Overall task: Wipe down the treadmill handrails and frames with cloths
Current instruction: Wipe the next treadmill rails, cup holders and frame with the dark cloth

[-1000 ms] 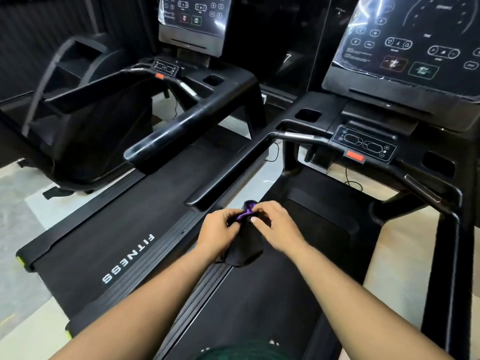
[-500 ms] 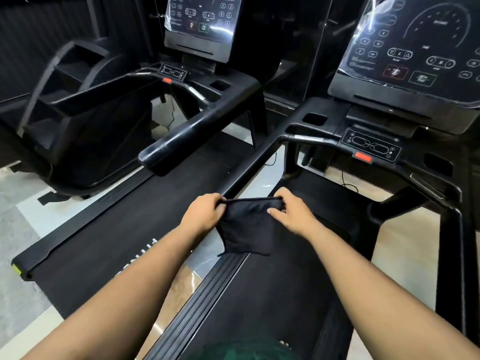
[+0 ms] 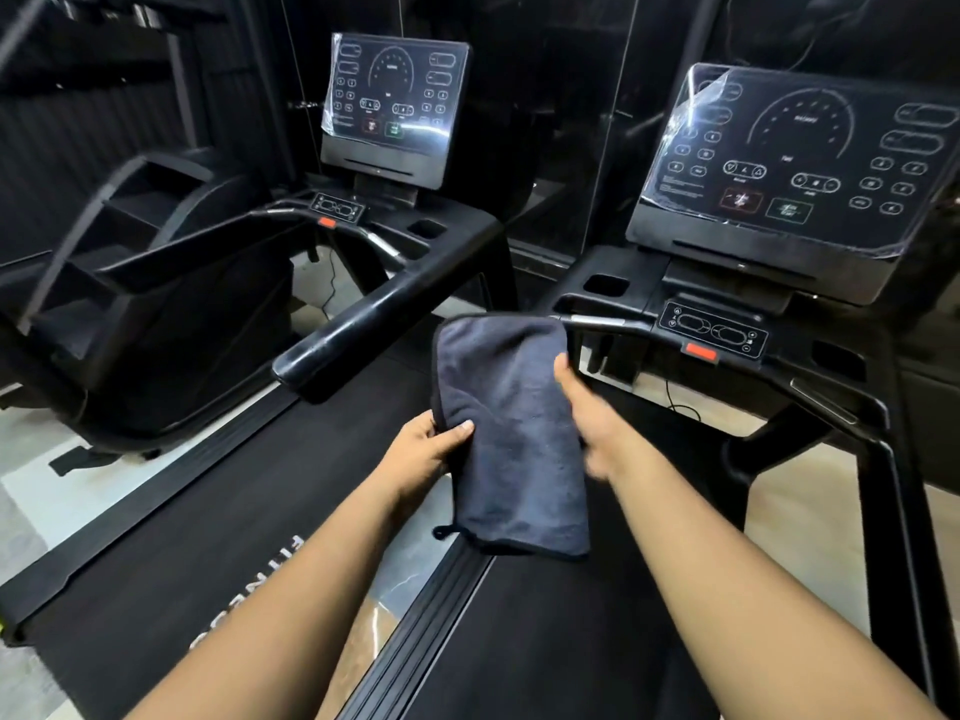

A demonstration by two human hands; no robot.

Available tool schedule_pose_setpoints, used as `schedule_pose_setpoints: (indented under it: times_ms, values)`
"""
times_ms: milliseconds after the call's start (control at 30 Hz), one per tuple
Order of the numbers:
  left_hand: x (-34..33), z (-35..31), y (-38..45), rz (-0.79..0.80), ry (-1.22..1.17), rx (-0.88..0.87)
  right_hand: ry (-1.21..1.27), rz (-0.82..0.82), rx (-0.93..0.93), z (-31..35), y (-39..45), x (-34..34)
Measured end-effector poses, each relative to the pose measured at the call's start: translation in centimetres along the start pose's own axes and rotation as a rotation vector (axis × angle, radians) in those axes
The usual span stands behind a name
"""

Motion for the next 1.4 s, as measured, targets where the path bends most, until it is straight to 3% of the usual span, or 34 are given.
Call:
schedule_pose_setpoints:
  times_ms: [100, 200, 333, 400, 500, 567, 633, 733, 833, 1067, 1167, 1300, 1400]
  values:
    - [0.2, 0.2, 0.1, -0.179, 0.108, 0.065, -0.281, 0.01, -0.129, -3.8, -1.4, 2.8]
    - [1.0, 1.0, -0.4, -0.284, 0.236, 0.154, -0.354, -0.261, 0.013, -5.1, -1.3, 3.8]
    - [1.1, 1.6, -0.9, -0.209, 0.404, 0.059, -0.462, -0.513, 0.308, -5.5, -1.3, 3.6]
    - [1.3, 1.5, -0.8, -0.164, 0.613, 0.0, -0.445, -0.452, 0.362, -6.1, -1.5, 3.6]
    - [1.6, 1.3, -0.6, -0.159, 1.105, -0.075, -0.759, -0.226, 0.326, -6.9, -1.2, 4.0]
    - [2.0, 1.2, -0.5, -0.238, 1.429, -0.104, -0.988, -0.269, 0.371, -6.9, -0.7, 4.5]
    - [2.4, 1.8, -0.2, -0.273, 1.546, -0.126, -1.066, -0.392, 0.437, -7.0, 0.0, 5.4]
    - [2.4, 2.8, 1.0, -0.221, 1.55, -0.141, -0.813, -0.49, 0.442, -7.7, 1.7, 6.5]
    - [1.7, 4.0, 2.5, -0.12, 1.241, 0.013, -0.449, -0.641, 0.399, -9.4, 4.3, 6.2]
    - [1.4, 7.4, 7.6, -0.223, 1.032, 0.098, -0.598, -0.927, 0.467, -11.9, 12.4, 5.4]
    - [2.5, 9.4, 10.1, -0.27, 1.047, 0.186, -0.526, -0.832, 0.336, -14.0, 16.8, 5.2]
    - [4.9, 11.9, 11.2, -0.272, 1.261, 0.273, -0.283, -0.556, 0.127, -18.7, 22.1, 2.2]
    - [7.1, 12.6, 11.3, -0.227, 1.437, 0.227, -0.132, -0.473, 0.157, -21.8, 24.6, -0.6]
Point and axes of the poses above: each hand's wrist, its own y-axis towards the middle knuckle, its own x-axis out of the back of the hand, z = x × y, the point moved 2 cm from there along y, towards the middle knuckle, and after that the axes turned 11 degrees about y, right-handed, at the moved point
